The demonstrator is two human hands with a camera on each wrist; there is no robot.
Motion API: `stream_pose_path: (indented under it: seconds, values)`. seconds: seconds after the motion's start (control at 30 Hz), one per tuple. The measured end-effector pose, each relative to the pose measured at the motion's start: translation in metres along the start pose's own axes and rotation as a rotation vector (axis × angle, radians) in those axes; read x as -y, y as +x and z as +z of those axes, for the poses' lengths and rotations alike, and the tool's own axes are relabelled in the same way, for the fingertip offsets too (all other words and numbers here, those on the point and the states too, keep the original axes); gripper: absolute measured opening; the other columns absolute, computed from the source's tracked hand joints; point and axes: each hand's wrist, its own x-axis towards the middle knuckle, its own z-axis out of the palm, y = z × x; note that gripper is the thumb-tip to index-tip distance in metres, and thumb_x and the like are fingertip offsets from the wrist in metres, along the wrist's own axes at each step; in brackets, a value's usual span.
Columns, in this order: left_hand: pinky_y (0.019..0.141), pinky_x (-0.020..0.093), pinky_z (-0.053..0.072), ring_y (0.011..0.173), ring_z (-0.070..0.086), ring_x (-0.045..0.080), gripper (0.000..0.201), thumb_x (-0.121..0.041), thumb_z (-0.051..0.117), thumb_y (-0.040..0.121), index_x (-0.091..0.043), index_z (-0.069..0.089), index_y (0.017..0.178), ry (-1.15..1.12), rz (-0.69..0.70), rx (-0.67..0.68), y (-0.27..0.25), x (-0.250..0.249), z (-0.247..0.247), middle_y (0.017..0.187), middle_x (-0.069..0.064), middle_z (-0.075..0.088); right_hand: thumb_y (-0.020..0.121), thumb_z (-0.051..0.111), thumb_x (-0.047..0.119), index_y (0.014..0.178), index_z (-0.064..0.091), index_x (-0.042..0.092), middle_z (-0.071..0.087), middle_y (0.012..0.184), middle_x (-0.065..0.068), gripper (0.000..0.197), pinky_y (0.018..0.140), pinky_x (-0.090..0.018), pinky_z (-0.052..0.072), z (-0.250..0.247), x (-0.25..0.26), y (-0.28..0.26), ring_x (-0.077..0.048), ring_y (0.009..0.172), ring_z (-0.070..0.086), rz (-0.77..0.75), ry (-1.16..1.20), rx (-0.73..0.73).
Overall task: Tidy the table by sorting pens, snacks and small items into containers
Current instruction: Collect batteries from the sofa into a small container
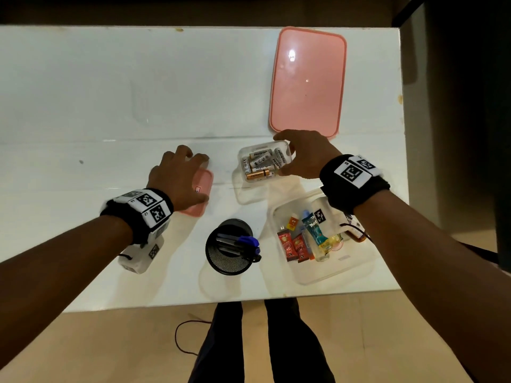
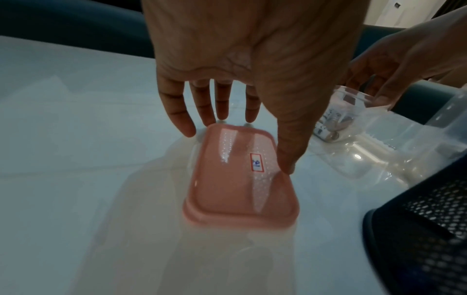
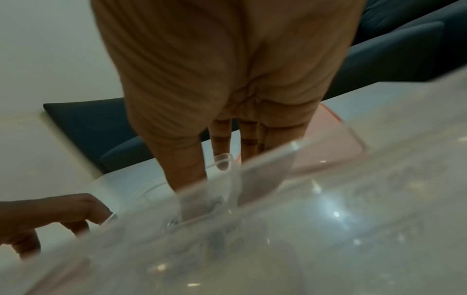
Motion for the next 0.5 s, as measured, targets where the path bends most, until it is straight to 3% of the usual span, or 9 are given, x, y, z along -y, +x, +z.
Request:
stream_pose_path:
  seconds: [0.1, 0.2, 0.3, 0.4, 0.5]
  values:
    - [0.086, 0.047, 0.048, 0.120, 0.039, 0.031, 0.079, -0.044, 0.078, 0.063, -0.033, 0.044, 0.134, -0.026, -0.031, -0.027, -0.006, 0.002, 0.002, 0.132, 0.003, 0.038, 0.080, 0.078, 0.035, 0.143, 0.045, 0.028, 0.055, 0.139, -0.001, 0.071, 0.105, -0.033, 0.036, 0.003, 0.007, -0.005, -0.024, 0.129, 0.048, 0.032, -0.014, -0.018]
    - [0.088, 0.046, 0.048, 0.119, 0.042, 0.031, 0.070, -0.049, 0.072, 0.071, -0.030, 0.046, 0.133, -0.028, -0.041, -0.016, -0.014, 0.008, 0.004, 0.131, 0.004, 0.040, 0.087, 0.070, 0.038, 0.142, 0.047, 0.026, 0.055, 0.139, -0.003, 0.062, 0.107, -0.036, 0.036, 0.005, 0.015, -0.013, -0.025, 0.130, 0.048, 0.065, -0.018, -0.046]
    - [0.089, 0.047, 0.048, 0.118, 0.044, 0.033, 0.065, -0.052, 0.066, 0.078, -0.026, 0.045, 0.134, -0.062, -0.071, -0.004, -0.027, 0.023, 0.007, 0.131, 0.007, 0.042, 0.088, 0.065, 0.045, 0.135, 0.052, 0.030, 0.059, 0.132, -0.001, 0.051, 0.101, -0.037, 0.043, 0.005, 0.022, -0.022, -0.024, 0.122, 0.054, 0.101, -0.017, -0.118]
    - [0.090, 0.048, 0.047, 0.118, 0.046, 0.034, 0.068, -0.050, 0.065, 0.080, -0.024, 0.040, 0.138, -0.111, -0.113, -0.010, -0.046, 0.048, 0.011, 0.131, 0.010, 0.044, 0.088, 0.064, 0.047, 0.123, 0.060, 0.033, 0.063, 0.120, 0.004, 0.038, 0.089, -0.030, 0.043, -0.003, 0.034, -0.039, -0.019, 0.112, 0.058, 0.146, 0.028, -0.224]
    - [0.093, 0.047, 0.046, 0.116, 0.049, 0.037, 0.058, -0.047, 0.066, 0.082, -0.021, 0.048, 0.131, -0.126, -0.172, 0.031, -0.070, 0.084, 0.019, 0.127, 0.013, 0.047, 0.088, 0.066, 0.044, 0.115, 0.065, 0.031, 0.068, 0.105, 0.006, 0.029, 0.083, -0.027, 0.045, -0.011, 0.056, -0.058, -0.015, 0.100, 0.062, 0.073, 0.111, -0.276]
